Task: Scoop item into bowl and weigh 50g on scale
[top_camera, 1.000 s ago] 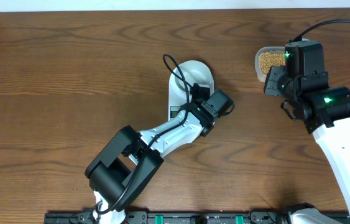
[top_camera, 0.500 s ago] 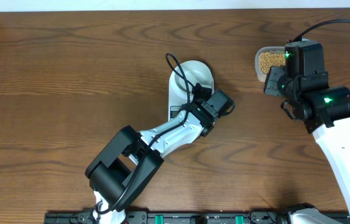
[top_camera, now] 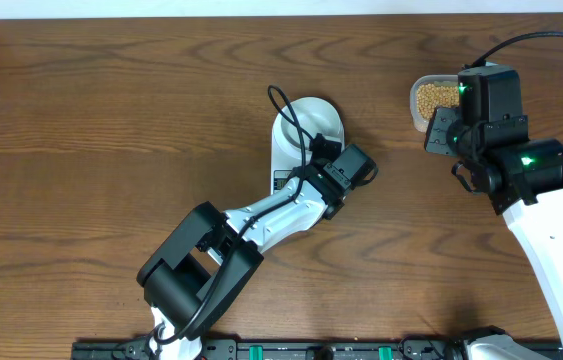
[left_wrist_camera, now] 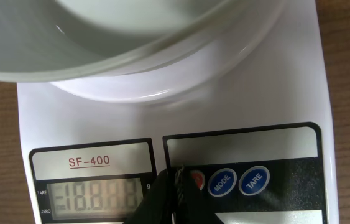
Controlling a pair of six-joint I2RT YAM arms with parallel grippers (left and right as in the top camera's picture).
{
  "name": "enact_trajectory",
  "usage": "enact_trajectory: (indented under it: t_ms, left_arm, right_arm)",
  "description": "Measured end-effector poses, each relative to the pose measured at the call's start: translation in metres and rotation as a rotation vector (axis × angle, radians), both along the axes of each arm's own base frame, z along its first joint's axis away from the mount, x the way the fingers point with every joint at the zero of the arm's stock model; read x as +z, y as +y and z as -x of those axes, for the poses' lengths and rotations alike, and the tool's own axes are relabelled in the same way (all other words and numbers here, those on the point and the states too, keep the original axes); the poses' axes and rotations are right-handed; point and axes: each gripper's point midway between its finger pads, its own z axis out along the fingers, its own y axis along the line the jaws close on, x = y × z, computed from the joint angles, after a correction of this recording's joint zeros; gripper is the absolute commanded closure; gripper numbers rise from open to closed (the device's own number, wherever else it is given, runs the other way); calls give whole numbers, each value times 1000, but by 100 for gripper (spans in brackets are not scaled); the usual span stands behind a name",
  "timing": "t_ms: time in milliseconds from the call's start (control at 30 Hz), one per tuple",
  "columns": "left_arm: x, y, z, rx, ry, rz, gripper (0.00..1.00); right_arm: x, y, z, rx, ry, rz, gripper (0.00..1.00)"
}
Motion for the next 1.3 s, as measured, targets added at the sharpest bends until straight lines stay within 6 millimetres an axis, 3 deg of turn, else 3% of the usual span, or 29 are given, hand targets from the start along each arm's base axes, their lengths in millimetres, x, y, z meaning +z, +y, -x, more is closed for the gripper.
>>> enact_trajectory:
  t_ms: [1300]
  left_arm:
    - [3, -6, 2, -12, 14, 35, 93]
  right_arm:
    - [-1, 0, 1, 6, 4, 7, 99]
